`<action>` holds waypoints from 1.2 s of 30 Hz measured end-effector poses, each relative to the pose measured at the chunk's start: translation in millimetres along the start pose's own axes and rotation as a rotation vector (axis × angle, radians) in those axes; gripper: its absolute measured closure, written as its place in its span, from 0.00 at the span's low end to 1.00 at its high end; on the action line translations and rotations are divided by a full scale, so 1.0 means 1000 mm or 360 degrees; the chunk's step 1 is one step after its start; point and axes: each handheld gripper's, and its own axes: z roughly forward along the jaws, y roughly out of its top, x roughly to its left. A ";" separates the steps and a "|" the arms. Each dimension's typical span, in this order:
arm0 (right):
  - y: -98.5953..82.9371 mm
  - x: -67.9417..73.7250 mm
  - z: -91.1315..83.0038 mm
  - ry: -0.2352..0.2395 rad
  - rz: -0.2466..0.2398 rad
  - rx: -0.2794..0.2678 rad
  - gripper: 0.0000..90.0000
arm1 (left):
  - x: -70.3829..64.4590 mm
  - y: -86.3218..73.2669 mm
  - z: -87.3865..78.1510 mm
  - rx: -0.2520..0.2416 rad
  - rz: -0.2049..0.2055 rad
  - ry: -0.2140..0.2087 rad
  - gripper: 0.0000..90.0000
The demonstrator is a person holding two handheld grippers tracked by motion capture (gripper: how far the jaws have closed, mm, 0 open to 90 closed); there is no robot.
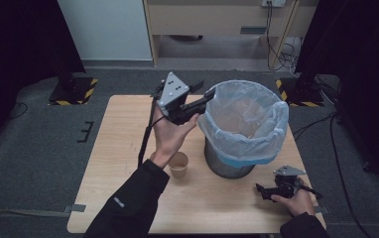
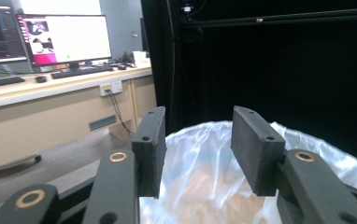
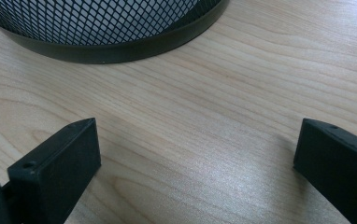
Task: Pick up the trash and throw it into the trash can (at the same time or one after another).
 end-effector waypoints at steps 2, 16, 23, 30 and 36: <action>0.000 0.000 0.000 0.0000 -0.0005 0.0001 0.01 | 0.006 -0.007 -0.013 0.0017 -0.0015 0.0017 0.58; 0.000 0.000 0.000 0.0000 -0.0006 0.0002 0.01 | 0.034 -0.085 -0.068 0.0276 -0.0116 0.0148 0.53; 0.000 0.000 0.000 0.0000 -0.0006 0.0002 0.01 | 0.042 -0.133 -0.074 0.0427 -0.0218 0.0192 0.53; 0.000 0.000 0.000 0.0000 -0.0006 0.0002 0.01 | 0.049 -0.176 -0.069 0.0574 -0.0330 0.0214 0.52; 0.000 0.000 0.000 0.0000 -0.0006 0.0001 0.01 | 0.050 -0.198 -0.062 0.0689 -0.0381 0.0197 0.52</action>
